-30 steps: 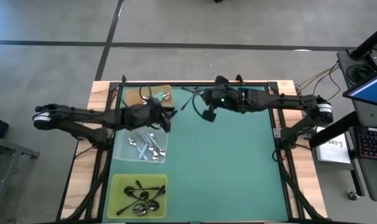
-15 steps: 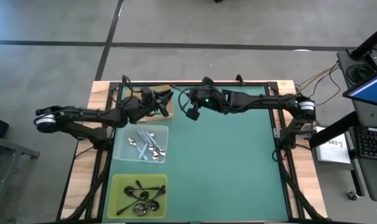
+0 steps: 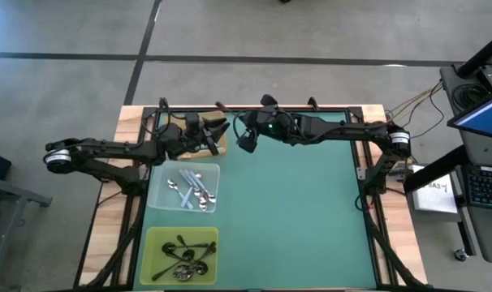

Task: Sort silverware by color (type)
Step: Put the black spoon into the yellow bin

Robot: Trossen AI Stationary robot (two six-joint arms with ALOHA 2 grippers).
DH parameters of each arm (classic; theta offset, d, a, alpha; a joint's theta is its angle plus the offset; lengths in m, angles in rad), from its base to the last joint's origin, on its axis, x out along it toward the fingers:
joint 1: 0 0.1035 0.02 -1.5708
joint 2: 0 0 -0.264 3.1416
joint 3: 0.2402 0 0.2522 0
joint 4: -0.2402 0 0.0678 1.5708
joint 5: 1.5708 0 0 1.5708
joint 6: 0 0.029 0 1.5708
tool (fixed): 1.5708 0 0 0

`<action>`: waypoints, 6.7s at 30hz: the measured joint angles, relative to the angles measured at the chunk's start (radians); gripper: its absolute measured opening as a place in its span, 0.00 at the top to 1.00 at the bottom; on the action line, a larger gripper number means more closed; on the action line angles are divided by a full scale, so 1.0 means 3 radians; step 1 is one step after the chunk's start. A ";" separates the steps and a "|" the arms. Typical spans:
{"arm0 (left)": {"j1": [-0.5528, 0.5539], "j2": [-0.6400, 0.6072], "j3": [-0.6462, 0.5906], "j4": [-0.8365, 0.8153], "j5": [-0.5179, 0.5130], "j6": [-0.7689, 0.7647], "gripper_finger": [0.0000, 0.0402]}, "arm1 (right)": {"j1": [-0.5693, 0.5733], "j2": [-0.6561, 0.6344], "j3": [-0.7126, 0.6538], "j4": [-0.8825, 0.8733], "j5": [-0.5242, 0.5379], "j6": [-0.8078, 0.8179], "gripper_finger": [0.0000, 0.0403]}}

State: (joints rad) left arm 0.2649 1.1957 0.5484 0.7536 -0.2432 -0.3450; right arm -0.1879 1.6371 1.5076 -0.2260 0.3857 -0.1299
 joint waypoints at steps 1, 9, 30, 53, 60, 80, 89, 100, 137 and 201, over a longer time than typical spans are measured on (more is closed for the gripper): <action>0.0002 0.0000 0.0004 -0.0002 0.0000 0.0000 0.72 | 0.0010 0.0000 0.0013 -0.0006 -0.0001 -0.0005 0.98; 0.0019 0.0000 0.0124 -0.0001 -0.0099 0.0259 0.61 | 0.0098 0.0000 0.0022 -0.0011 -0.0090 -0.0281 0.98; 0.0019 -0.0008 0.0269 -0.0076 -0.0328 0.0768 0.70 | 0.0132 -0.0020 0.0022 0.0121 0.0139 -0.0671 0.98; 0.0184 -0.0155 0.0403 -0.0460 0.0161 0.0815 1.00 | 0.0122 -0.0020 0.0017 0.0263 0.0260 -0.0963 0.95; 0.0368 -0.0203 0.0694 -0.1358 0.0147 0.0923 1.00 | 0.0118 -0.0068 0.0022 0.0188 0.0247 -0.0754 0.80; -0.0350 -0.0322 0.2164 -0.4998 0.1044 0.0162 1.00 | 0.0060 -0.0009 -0.0192 -0.2067 0.0171 0.1046 0.78; -0.1882 -0.0249 0.2178 -0.5281 0.0449 -0.1429 1.00 | 0.0104 0.0074 -0.0563 -0.2064 -0.0038 0.1416 0.79; -0.3190 0.0185 0.2175 -0.6194 0.0194 -0.3428 1.00 | 0.0245 0.0074 -0.0649 -0.1636 -0.0233 0.1127 0.81; -0.2837 0.1059 0.2989 -0.7607 -0.1816 -0.3094 0.74 | -0.0650 0.0773 -0.0474 -0.0193 -0.1400 -0.1643 0.80; -0.2132 -0.0832 0.1336 -0.7580 -0.2337 -0.2893 0.74 | -0.1242 0.1769 0.0575 -0.0624 -0.1834 -0.3417 0.82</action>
State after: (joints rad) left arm -0.3748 0.9463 0.9493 -1.5203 -0.9443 -1.2129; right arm -0.5606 2.1678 1.6802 -0.4132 -0.1645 -1.1550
